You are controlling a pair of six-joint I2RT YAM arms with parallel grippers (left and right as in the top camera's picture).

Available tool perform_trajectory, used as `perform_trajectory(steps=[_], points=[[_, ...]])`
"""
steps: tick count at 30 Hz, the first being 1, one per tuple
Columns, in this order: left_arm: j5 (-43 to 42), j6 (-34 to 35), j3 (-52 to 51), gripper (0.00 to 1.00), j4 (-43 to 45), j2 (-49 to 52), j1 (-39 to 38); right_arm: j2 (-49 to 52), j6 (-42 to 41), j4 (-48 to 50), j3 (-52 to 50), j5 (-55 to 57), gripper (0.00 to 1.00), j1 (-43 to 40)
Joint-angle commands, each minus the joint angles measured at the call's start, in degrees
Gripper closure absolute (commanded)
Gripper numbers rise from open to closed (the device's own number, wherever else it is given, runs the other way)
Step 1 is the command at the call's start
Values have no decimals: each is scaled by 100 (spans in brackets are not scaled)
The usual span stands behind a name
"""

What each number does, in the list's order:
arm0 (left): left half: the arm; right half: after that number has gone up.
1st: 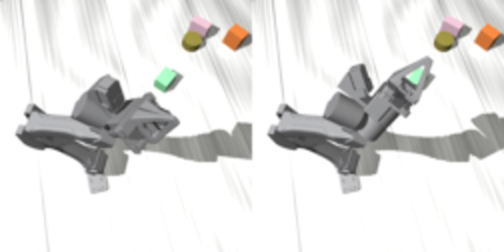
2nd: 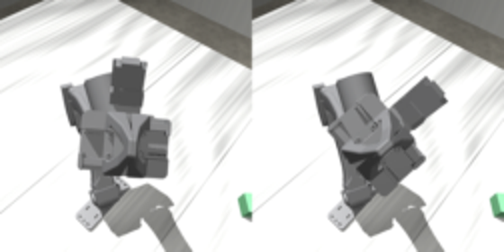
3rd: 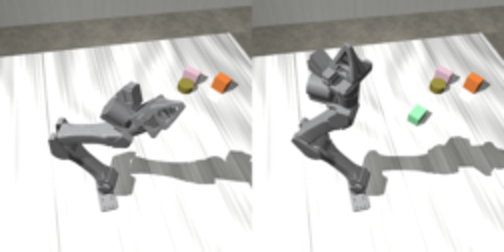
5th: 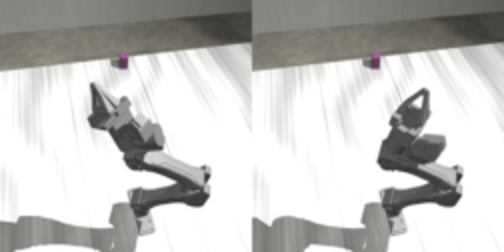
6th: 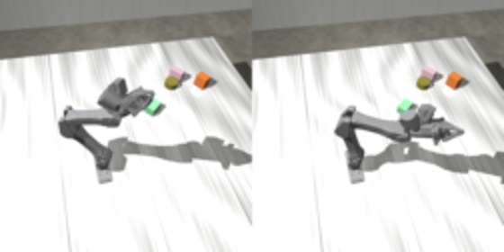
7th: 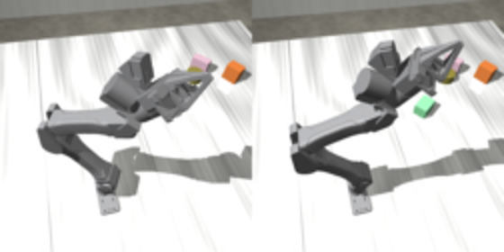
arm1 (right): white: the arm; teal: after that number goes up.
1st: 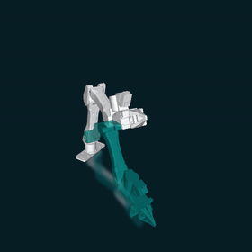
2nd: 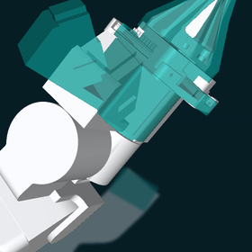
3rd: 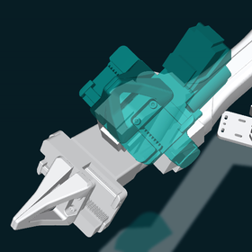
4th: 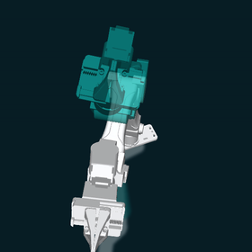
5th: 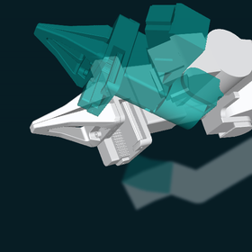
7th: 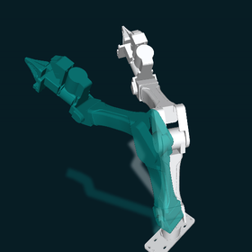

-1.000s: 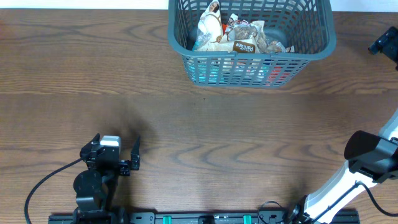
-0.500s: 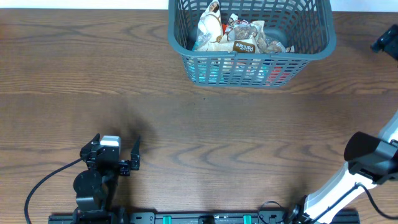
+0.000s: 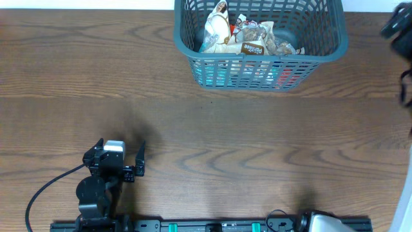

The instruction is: Pack container

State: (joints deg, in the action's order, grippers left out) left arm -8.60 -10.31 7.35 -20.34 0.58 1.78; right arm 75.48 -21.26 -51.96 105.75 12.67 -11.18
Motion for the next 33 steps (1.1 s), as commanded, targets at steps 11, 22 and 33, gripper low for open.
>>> perform_trajectory(steps=[11, 22, 33], points=[[66, 50, -118, 1, -11, -37, 31, -3912, 76, 2288, -4872, 256, 1, 881], [63, 50, -118, 1, -11, -37, 31, -6408, 984, 4701, -7941, -339, 1, 903], [63, 52, -118, 1, -11, -37, 31, -7034, 841, 4839, -9182, -387, 1, 1038]])
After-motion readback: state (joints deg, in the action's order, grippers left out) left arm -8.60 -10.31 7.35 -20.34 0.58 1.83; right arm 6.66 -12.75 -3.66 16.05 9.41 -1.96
